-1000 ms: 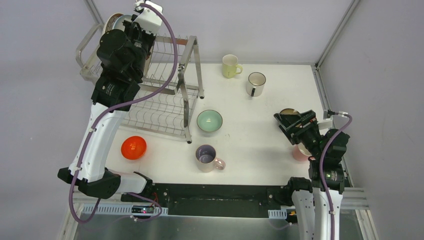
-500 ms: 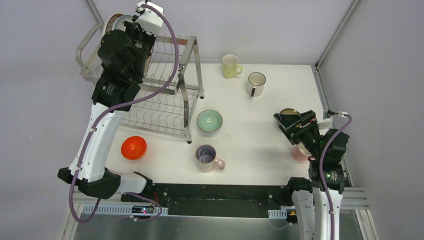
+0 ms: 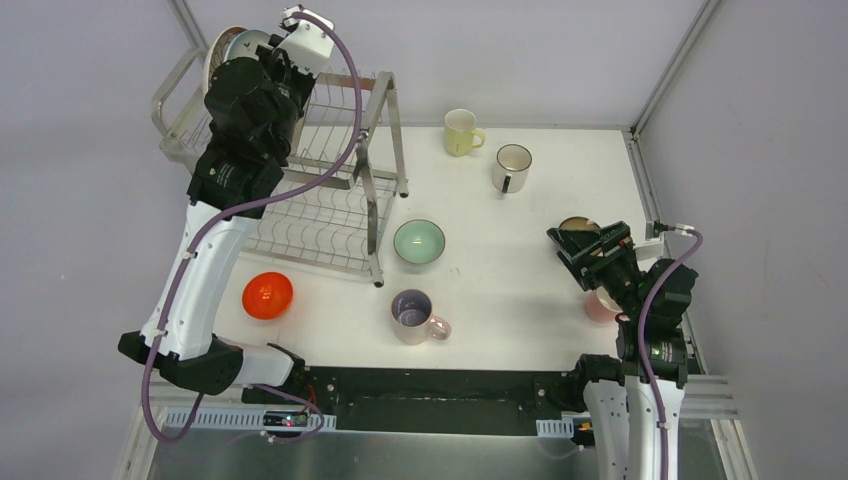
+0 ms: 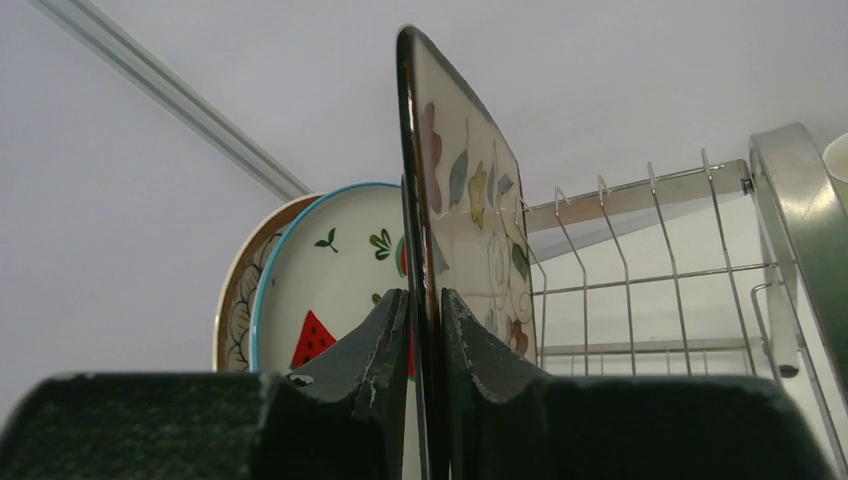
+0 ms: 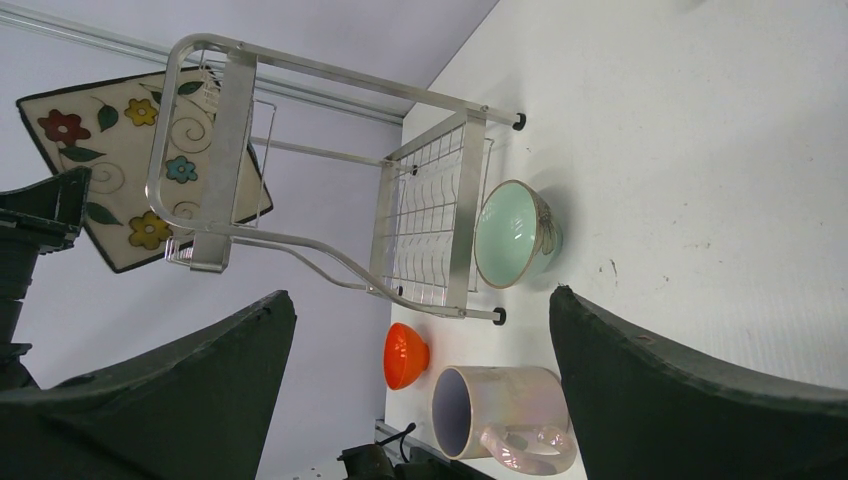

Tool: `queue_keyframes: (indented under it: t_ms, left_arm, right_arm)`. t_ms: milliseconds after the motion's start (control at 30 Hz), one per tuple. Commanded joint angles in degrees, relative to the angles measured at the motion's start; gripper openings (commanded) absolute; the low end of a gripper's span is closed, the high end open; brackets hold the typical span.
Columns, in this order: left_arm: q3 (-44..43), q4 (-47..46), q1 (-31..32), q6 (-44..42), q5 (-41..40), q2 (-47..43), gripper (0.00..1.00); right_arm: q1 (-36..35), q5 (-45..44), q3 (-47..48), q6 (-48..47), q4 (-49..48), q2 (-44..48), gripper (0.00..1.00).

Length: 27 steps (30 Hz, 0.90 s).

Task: Load the mixed dishes into the dish rack
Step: Insert the plate into the dish rack.

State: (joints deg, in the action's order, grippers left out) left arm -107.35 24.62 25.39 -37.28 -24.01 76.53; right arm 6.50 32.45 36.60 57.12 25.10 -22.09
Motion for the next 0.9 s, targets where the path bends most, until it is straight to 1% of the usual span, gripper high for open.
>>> queue_keyframes:
  t_ms: [0,100,200,400,500,633,867]
  left_arm:
    - [-3.7,-1.2,-0.5,-0.2,-1.7,-1.5,0.22]
    - [-3.4,-1.2,-1.0,0.5,-2.8,-1.5,0.30]
    - [-3.8,-1.2,-1.9,1.8,-5.1,-1.0,0.33]
    - [-5.0,-0.6,-4.1,4.8,-5.2,-0.1,0.35]
    - [-6.2,-0.1,-5.2,5.2,-6.3,0.7,0.39]
    - [-6.9,0.1,-6.1,5.5,-5.6,1.0,0.46]
    - [-7.2,2.8,-7.4,7.1,-5.4,1.9,0.48]
  right_arm:
    - [-0.3,1.0,0.0,0.4,-2.5,0.5,1.00]
    - [-0.3,1.0,0.6,0.1,-1.9,0.4,1.00]
    - [-0.3,1.0,1.1,-0.5,-1.3,0.2,1.00]
    - [-0.3,1.0,1.7,-0.6,-1.3,-0.2,1.00]
    - [-0.3,0.8,1.7,-0.5,-1.4,-0.4,1.00]
    - [-0.3,0.7,1.6,-0.3,-1.8,-0.7,1.00]
    - [-0.3,0.9,1.8,-0.8,-0.2,-1.0,1.00]
